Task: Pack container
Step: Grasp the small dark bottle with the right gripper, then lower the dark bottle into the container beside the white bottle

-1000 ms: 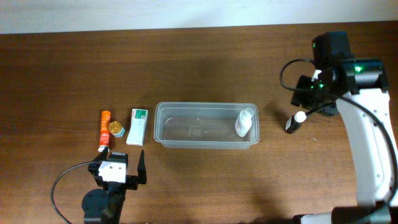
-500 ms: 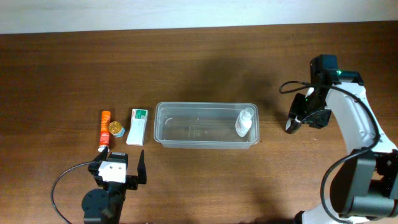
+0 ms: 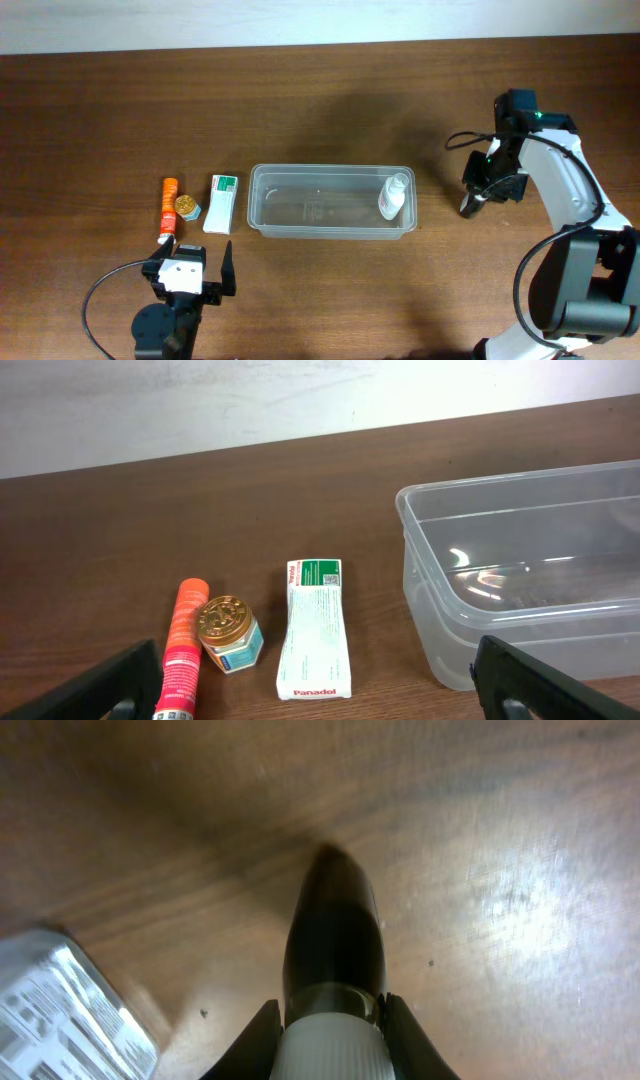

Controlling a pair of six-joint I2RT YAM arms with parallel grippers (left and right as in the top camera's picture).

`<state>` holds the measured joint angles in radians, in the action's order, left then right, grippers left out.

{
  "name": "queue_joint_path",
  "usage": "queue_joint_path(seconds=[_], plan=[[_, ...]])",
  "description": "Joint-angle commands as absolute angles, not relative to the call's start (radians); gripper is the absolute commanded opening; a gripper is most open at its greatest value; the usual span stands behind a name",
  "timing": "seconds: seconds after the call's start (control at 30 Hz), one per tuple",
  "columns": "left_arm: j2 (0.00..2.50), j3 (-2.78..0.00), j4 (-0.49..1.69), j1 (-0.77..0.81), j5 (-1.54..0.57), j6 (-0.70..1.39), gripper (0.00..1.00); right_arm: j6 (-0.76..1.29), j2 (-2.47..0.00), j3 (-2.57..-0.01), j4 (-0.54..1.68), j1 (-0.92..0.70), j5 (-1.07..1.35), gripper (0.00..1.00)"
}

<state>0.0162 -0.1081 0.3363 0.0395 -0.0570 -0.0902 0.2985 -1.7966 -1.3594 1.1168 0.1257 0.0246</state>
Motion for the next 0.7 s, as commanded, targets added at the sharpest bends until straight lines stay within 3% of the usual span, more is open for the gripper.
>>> queue_joint_path(seconds=[0.0, 0.3, 0.5, 0.67], plan=[[0.007, -0.104, 0.334, 0.046, -0.075, -0.106, 0.99, 0.284, -1.777, -1.399, 1.158, 0.131, 0.027, 0.2], [0.007, -0.104, 0.334, 0.046, -0.075, -0.106, 0.99, 0.285, -1.651, -1.671, 1.428, 0.06, 0.081, 0.19], [0.007, -0.104, 0.334, 0.046, -0.075, -0.106, 0.99, 0.344, -1.542, -1.864, 1.507, -0.119, 0.091, 0.15], [0.007, -0.104, 0.334, 0.046, -0.075, -0.107, 0.99, 0.407, -1.529, -1.881, 1.483, -0.293, 0.095, 0.14]])
